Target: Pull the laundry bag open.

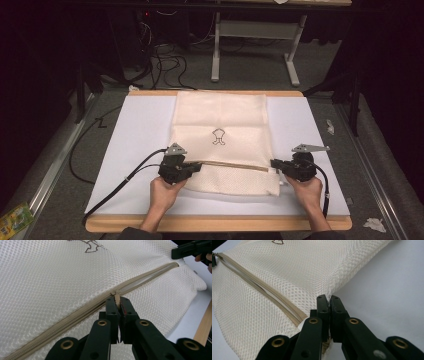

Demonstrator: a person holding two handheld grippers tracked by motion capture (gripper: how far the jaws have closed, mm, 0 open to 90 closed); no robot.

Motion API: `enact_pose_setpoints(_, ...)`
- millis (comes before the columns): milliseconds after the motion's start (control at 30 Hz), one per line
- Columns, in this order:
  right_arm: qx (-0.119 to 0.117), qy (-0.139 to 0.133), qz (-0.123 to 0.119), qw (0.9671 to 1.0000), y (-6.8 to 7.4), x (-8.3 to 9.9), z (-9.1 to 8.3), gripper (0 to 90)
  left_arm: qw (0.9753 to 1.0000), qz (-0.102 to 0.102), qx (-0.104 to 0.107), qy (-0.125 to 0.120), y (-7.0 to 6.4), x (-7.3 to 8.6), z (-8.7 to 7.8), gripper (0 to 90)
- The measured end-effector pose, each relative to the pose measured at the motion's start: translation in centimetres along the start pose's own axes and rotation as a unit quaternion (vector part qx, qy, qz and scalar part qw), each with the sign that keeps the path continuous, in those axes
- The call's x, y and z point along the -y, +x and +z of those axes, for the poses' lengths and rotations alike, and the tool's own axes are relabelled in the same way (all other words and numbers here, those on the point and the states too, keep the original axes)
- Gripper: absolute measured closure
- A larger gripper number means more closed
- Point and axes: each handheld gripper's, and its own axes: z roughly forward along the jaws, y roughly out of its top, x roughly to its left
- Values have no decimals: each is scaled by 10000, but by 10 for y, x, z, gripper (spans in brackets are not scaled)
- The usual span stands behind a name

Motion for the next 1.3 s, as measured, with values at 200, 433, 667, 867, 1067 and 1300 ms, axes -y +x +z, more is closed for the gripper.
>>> enact_pose_setpoints(200,37,8,20,10000,-2,0,0,888,10000,-23,-43,-78,2,2,-5,872)
enact_pose_setpoints(433,55,20,-16,10000,-1,0,0,888,9999,-10,-64,-77,2,3,-5,872)
enact_pose_setpoints(667,47,-5,-16,10000,-1,0,0,888,10000,44,-68,-38,1,4,-6,872)
enact_pose_setpoints(867,143,13,-28,9999,-3,0,0,888,9998,16,-151,-90,5,6,-14,872)
enact_pose_setpoints(1067,155,2,-25,9999,-2,0,0,888,9998,-73,-134,-137,10,8,-18,872)
enact_pose_setpoints(1300,190,-1,-29,9998,-3,0,0,888,9997,-46,-212,-84,12,10,-20,871)
